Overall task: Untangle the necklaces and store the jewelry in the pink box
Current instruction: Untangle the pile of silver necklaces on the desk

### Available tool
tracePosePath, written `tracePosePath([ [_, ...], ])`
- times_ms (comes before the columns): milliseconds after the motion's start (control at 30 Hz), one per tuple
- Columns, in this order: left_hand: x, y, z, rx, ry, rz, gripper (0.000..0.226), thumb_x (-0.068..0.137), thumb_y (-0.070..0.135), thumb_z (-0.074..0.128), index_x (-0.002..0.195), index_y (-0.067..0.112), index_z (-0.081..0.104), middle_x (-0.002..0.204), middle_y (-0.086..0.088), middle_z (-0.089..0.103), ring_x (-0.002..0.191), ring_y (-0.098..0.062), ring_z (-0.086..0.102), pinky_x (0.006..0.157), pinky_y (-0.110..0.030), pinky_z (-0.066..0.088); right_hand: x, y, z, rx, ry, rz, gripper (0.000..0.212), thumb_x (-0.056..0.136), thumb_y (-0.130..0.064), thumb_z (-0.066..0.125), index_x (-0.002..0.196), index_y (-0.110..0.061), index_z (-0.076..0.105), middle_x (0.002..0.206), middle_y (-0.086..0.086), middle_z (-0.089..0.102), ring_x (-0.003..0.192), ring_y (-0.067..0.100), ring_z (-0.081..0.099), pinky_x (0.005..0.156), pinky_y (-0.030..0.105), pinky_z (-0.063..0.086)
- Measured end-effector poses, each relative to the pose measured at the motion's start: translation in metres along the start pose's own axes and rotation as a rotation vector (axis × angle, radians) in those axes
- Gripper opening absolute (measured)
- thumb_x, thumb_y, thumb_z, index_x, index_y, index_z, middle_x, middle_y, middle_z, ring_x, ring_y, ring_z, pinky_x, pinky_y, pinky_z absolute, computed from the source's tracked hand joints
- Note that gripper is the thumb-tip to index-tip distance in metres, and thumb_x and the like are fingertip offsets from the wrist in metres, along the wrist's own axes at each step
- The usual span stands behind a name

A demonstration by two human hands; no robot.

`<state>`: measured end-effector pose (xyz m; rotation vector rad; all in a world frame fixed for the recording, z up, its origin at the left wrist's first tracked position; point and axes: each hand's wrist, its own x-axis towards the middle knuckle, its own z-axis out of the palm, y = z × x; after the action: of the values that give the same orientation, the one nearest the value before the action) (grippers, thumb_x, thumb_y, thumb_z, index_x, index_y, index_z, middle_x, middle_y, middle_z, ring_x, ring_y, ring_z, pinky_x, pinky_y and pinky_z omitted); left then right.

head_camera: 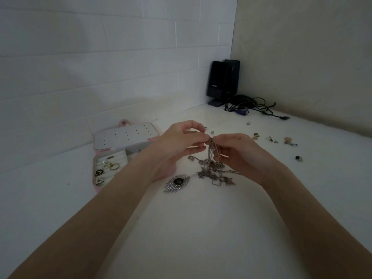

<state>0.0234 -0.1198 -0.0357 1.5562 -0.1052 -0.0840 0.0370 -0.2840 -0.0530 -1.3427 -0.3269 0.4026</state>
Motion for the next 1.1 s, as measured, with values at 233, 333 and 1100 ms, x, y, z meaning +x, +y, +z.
tracePosePath([
  [233, 0.003, -0.002, 0.011, 0.310, 0.171, 0.271, 0.023, 0.078, 0.002, 0.063, 0.075, 0.020, 0.050, 0.065, 0.006, 0.064, 0.061, -0.010, 0.054, 0.062, -0.027, 0.043, 0.002, 0.002, 0.002, -0.204, 0.101, -0.165, 0.012, 0.084, -0.004, 0.061, 0.074, -0.006, 0.067, 0.063, 0.001, 0.057, 0.061, 0.010, 0.049, 0.064, 0.022, 0.045],
  [333, 0.002, -0.007, 0.013, 0.164, 0.216, 0.226, 0.022, 0.078, 0.001, 0.063, 0.076, 0.018, 0.049, 0.057, 0.009, 0.060, 0.055, -0.006, 0.053, 0.065, -0.024, 0.044, 0.002, 0.003, 0.005, -0.348, 0.139, -0.270, 0.005, 0.084, -0.004, 0.063, 0.079, -0.005, 0.065, 0.068, 0.002, 0.061, 0.062, 0.010, 0.051, 0.062, 0.020, 0.045],
  [1100, 0.002, -0.002, 0.000, -0.086, 0.044, -0.075, 0.026, 0.075, 0.000, 0.069, 0.086, 0.017, 0.053, 0.060, 0.001, 0.052, 0.056, -0.009, 0.048, 0.054, -0.017, 0.048, -0.001, -0.001, 0.004, -0.495, 0.108, -0.251, 0.010, 0.086, -0.005, 0.061, 0.077, -0.009, 0.065, 0.060, -0.005, 0.059, 0.057, 0.010, 0.052, 0.066, 0.024, 0.046],
])
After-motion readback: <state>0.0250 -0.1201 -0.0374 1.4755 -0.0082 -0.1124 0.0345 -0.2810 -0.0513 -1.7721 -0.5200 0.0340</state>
